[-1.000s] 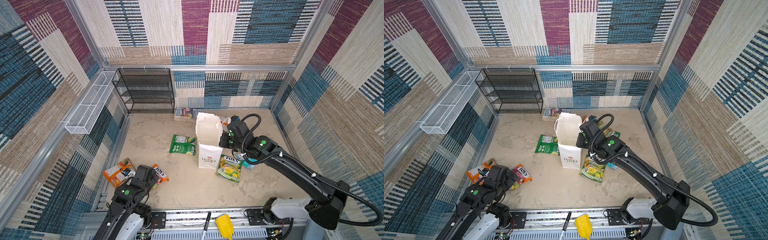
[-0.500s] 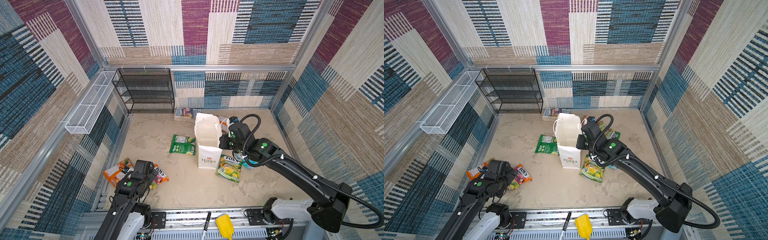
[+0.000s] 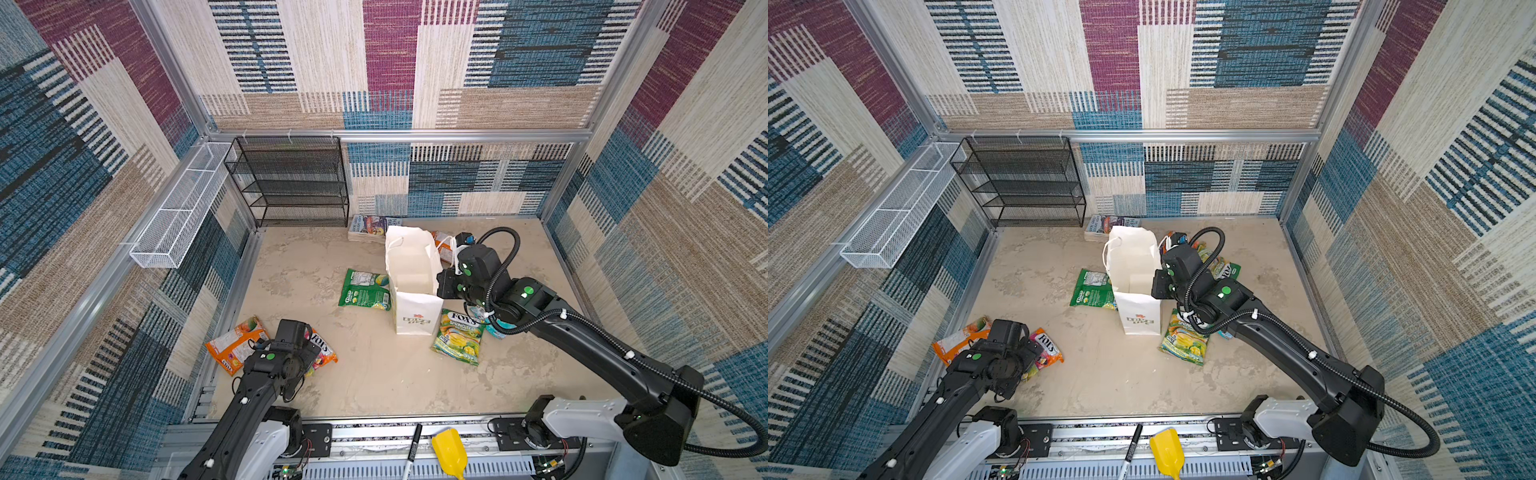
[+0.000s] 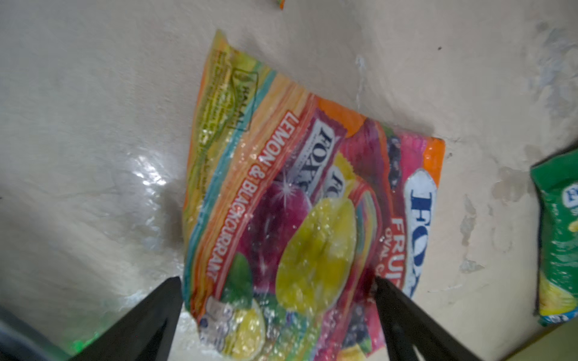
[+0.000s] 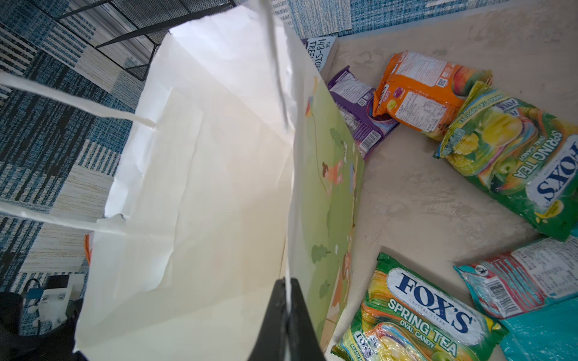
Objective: Place the snacks into the paper bag
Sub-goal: 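Hold the bag open with the right gripper while the left reaches the Fruits bag, then grasp the Fox's Fruits candy bag with the left gripper and lift it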
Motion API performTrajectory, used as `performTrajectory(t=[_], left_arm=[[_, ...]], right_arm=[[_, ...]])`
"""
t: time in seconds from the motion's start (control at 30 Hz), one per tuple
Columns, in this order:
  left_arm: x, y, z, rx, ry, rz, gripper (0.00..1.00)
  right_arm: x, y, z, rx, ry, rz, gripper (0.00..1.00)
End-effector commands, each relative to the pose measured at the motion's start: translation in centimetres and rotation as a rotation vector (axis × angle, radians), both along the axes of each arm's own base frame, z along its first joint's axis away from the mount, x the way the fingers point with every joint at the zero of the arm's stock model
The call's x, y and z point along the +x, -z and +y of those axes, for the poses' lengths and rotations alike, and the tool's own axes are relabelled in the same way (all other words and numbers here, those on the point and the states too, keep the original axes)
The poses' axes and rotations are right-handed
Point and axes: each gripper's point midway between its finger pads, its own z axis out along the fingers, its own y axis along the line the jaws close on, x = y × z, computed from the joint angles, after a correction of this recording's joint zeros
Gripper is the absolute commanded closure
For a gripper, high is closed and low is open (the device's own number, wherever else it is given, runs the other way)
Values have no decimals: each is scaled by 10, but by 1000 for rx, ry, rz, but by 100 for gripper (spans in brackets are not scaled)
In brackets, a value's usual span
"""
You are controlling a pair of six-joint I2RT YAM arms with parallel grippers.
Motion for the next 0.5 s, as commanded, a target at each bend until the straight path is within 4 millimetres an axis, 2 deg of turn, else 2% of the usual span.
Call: performTrajectory(t=[0.0,0.2,0.47], left_arm=[[13,6,-6,-35,-4,-26,4],[26,15,-11,-49,14,-36,16],[30,18,-18,-87,26,-67,37]], right_arm=[[2,-9,3,26,-10,-34,100],[2,-10,6,32,-19,-34,100],[0,-8,6,44,-23,-29,100]])
